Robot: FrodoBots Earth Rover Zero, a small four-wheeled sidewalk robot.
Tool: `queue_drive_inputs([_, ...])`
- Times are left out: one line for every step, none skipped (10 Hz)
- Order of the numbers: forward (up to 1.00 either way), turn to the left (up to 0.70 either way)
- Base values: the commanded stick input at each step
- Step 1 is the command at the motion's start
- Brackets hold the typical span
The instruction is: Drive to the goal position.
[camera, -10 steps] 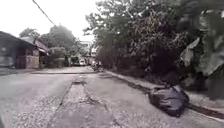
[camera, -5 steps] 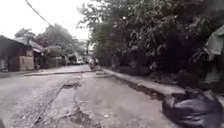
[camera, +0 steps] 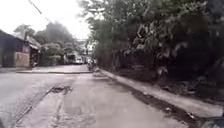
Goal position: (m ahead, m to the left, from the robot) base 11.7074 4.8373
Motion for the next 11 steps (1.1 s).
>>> queue_drive_inputs([1.0, 0.0])
queue_drive_inputs([1.0, 0.0])
queue_drive_inputs([1.0, 0.15])
queue_drive_inputs([1.0, 0.27])
queue_drive_inputs([1.0, 0.27])
queue_drive_inputs([1.0, 0.27])
queue_drive_inputs([1.0, 0.27])
queue_drive_inputs([1.0, 0.27])
queue_drive_inputs([1.0, 0.27])
queue_drive_inputs([1.0, 0.27])
queue_drive_inputs([1.0, 0.0])
